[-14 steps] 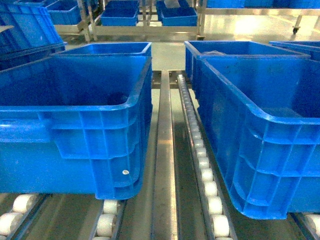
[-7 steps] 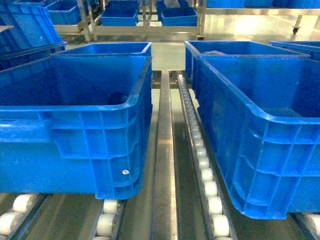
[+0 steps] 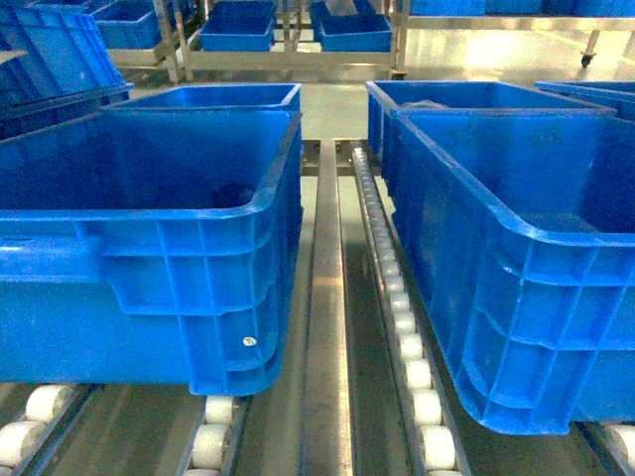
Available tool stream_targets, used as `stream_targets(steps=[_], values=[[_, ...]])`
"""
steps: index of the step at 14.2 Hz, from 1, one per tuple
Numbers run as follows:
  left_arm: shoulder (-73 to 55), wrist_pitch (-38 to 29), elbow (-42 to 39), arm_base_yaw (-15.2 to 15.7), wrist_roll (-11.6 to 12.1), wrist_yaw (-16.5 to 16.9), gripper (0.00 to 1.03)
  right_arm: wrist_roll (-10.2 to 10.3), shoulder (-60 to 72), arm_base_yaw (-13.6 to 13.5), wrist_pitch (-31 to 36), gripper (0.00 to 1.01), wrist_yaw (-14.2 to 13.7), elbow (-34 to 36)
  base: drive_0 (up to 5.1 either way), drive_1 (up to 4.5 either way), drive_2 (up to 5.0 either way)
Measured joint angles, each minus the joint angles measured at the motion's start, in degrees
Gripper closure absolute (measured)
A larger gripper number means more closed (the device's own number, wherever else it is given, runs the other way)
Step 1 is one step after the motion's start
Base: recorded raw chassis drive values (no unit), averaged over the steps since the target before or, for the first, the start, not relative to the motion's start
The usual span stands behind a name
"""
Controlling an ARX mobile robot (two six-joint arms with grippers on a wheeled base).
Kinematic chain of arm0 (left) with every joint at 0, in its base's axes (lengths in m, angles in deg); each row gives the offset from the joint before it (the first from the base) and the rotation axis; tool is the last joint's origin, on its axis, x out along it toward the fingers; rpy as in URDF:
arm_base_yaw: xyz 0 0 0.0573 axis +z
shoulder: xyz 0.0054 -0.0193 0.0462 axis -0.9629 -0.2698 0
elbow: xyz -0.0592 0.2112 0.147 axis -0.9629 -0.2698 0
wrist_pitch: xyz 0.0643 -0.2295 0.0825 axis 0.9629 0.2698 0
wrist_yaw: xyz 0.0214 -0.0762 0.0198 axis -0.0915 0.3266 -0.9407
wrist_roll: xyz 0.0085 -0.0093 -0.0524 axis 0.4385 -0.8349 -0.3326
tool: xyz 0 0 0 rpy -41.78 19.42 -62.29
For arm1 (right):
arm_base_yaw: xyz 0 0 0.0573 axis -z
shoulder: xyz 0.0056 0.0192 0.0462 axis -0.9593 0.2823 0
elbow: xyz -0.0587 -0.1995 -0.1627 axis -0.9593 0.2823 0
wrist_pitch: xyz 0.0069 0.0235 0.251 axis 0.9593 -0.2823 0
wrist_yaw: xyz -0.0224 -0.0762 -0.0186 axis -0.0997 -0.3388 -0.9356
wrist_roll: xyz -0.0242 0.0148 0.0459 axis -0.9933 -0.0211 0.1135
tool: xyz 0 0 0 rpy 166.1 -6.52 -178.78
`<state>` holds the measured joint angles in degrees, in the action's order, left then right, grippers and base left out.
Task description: Sort blue parts and orange caps into right shelf containers
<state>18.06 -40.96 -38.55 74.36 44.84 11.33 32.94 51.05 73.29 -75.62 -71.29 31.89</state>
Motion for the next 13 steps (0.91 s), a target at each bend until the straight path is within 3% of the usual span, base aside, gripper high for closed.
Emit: stream_targets(steps=[4,5,6,7,9,13], values=[[3.7,3.7,0.0,0.0,0.0,0.0,1.01,0.0,-3.1,0.0,-3.1,0.99,0.0,0.0,0.0,0.0,0.0],[5.0,5.0,0.0,0.0,0.0,0.0,1.01,0.0,-8.6,0.0,-11.8,0.99,0.2,0.0,0.0,0.0,0.0],[5.6,5.6,0.0,0.0,0.0,-0.1,1.01,0.0,-12.2,0.0,-13.4,0.99,0.1,0.0,0.0,0.0,0.0],[6.3,6.3,0.0,0.0,0.0,0.0,1.01,0.0,-12.8,0.0,-12.2,0.99,0.1,-0.2,0.0,0.0,0.0],[15.1,16.1,0.0,0.0,0.0,0.0,1.01,0.1,-12.7,0.0,-13.5,0.99,0.0,0.0,0.0,0.0,0.0],[15.3,16.1,0.0,0.0,0.2,0.0,1.01,0.1,-12.7,0.0,-13.3,0.99,0.0,0.0,0.0,0.0,0.0]])
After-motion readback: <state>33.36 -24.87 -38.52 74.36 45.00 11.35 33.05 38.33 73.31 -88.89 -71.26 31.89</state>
